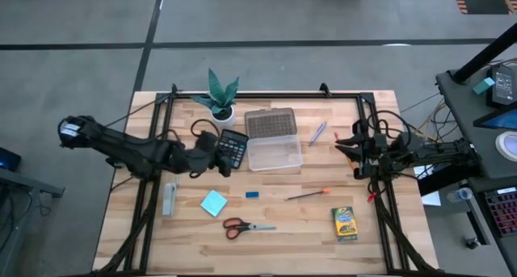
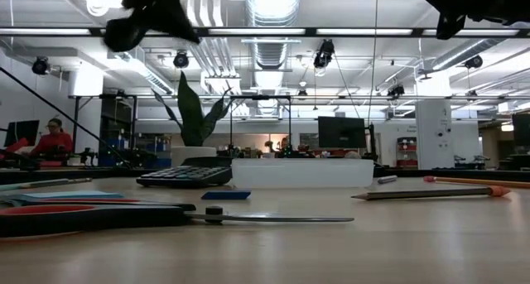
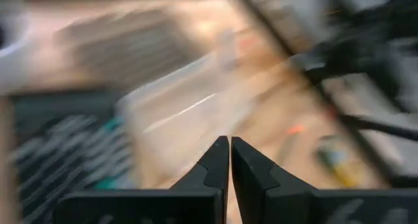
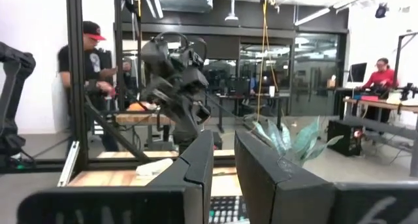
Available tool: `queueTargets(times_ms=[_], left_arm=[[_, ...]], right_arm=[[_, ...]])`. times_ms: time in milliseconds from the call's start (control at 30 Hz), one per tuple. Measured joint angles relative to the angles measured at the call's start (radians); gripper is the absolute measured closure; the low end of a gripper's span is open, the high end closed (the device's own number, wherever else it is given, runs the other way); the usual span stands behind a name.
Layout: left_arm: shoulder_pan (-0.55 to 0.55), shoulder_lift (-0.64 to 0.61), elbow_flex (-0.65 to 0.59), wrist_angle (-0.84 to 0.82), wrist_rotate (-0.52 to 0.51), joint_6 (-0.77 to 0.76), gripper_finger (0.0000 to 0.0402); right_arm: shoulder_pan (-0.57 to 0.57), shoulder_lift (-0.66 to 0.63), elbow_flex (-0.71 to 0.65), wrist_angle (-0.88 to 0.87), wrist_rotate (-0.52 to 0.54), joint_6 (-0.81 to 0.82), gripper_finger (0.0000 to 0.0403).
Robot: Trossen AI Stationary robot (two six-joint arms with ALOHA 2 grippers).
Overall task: Pack school essentials
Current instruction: Put the black pencil into the supplies box
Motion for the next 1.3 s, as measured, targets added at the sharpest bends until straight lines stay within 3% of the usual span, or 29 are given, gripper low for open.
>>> queueTargets(times_ms=[200,367,567,867,1067,1300], left_arm=[[0.074,0.0,-0.007,-0.441,0.103,-0.343,0.0402],[0.192,-0.003,-0.066,-0.634,0.165,-0.436,0.0402],[0.38,-0.011,-0.172,-0.634,0.264,-0.348,0.0401],[0.607,0.013,-0.272,-0.52,0.272,-0.16,0.0401],[0.678,0.058,-0.323,-0.475,0.305,-0.09,0.0401],[0.68,0.141,-0.326,-0.465,0.308,-0.045,0.0401]], right_arm=[[0.0,0.0,0.0,-0.024,0.0,0.018,0.0349],[0.0,0.0,0.0,-0.04,0.004,0.017,0.0349],[0.0,0.0,0.0,-0.041,0.004,-0.001,0.0349],[0.0,0.0,0.0,-0.04,0.005,-0.009,0.0349],[0.0,0.0,0.0,-0.041,0.006,-0.009,0.0349],[0.0,0.0,-0.001,-0.045,0.006,-0.009,0.0349]])
